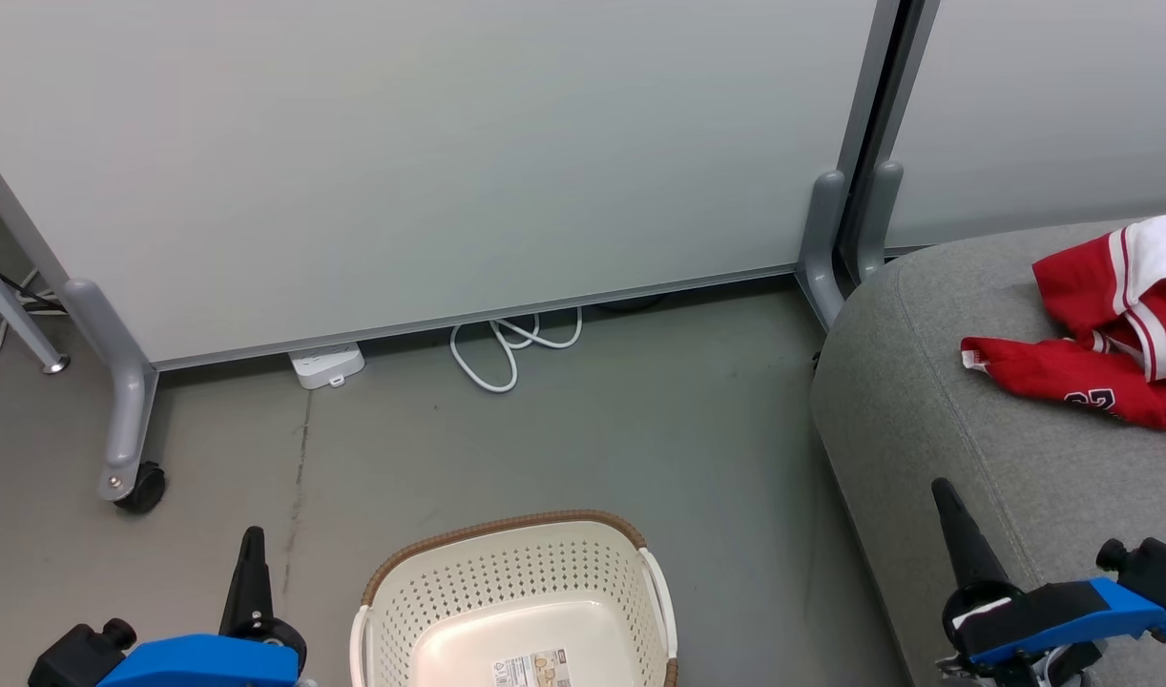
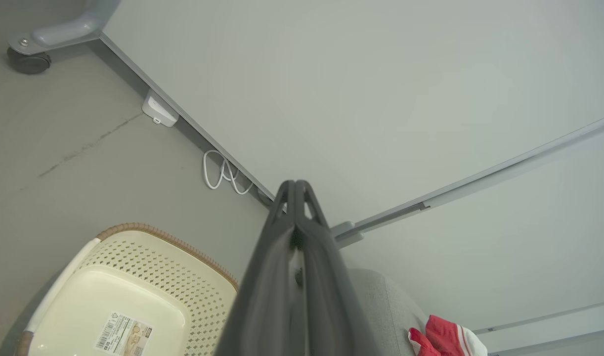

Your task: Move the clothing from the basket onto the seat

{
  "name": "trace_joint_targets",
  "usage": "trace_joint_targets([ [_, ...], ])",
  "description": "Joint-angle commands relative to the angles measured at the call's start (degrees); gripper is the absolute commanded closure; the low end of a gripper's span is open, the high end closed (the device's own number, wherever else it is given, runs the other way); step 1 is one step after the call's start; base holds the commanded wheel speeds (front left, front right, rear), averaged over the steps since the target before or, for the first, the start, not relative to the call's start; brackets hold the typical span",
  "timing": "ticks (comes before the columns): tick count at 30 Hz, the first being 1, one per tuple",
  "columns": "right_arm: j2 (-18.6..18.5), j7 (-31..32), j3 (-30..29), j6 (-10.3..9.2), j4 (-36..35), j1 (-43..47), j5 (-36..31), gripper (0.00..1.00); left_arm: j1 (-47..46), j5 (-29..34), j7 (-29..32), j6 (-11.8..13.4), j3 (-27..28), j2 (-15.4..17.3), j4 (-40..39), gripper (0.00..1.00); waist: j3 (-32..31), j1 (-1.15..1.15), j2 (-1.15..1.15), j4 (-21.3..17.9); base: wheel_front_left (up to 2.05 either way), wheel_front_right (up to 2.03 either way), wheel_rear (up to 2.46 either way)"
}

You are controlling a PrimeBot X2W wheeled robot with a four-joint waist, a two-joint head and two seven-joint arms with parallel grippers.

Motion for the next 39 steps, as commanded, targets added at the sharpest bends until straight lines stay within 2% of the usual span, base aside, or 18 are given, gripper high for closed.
trace_joint_targets([
  [1, 0.12, 0.12, -0.34, 0.02, -0.47, -1.84, 1.73, 1.0, -1.63, -1.4, 0.39, -0.05, 0.31, 0.19, -0.78, 1.0, 0.01, 0.0, 0.0, 0.02, 0.0, 0.0, 0.0],
  [39, 0.45, 2.57, -2.99, 0.03, -0.07, -3.22, 23.85, 1.0, -4.71, -20.79, 6.12, -0.09, 2.57, -0.35, -2.13, 1.0, 0.39, 0.0, 0.0, 0.66, 0.0, 0.0, 0.0],
])
